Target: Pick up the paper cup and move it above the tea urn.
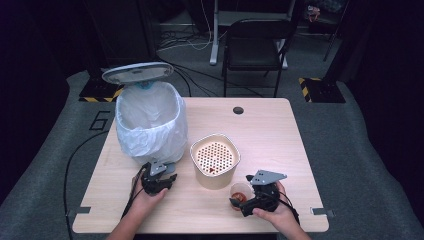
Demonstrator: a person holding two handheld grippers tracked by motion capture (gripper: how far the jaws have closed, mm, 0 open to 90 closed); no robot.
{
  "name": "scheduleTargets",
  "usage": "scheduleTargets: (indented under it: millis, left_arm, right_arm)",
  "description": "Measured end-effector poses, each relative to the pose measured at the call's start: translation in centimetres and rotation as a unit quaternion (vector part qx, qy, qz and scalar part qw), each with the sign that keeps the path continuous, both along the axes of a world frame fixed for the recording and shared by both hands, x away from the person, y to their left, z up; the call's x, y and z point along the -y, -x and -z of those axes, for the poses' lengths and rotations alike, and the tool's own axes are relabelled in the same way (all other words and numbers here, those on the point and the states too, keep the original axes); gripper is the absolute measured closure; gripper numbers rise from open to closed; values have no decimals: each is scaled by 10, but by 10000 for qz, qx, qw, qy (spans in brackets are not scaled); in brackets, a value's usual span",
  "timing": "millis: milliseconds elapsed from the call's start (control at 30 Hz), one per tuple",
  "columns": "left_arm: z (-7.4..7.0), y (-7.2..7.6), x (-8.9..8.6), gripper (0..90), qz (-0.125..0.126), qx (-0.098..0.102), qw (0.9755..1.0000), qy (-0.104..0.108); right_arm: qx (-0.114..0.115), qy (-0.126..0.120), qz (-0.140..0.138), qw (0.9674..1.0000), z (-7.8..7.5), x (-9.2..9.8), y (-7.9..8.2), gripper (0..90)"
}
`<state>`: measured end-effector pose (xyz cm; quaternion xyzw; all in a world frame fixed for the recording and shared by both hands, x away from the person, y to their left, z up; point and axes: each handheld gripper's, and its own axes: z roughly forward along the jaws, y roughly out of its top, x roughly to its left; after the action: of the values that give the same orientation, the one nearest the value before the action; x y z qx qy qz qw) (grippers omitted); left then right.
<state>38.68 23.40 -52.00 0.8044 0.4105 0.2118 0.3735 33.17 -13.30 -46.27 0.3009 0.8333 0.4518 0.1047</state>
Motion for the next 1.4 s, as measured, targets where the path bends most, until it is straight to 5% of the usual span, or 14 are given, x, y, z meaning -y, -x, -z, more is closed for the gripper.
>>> scheduleTargets:
  millis: [700,1000,1400]
  left_arm:
    - [0,0,0,475,-24,-24,10000,1]
    - [-1,0,-1,475,27,9,10000,-68]
    - [0,0,0,475,10,34,10000,-68]
  right_arm:
    - [11,278,-111,9996,26,-3,2,143]
    - [279,389,-166,9987,25,-6,5,268]
    - [142,271,-247,9992,28,-4,2,324]
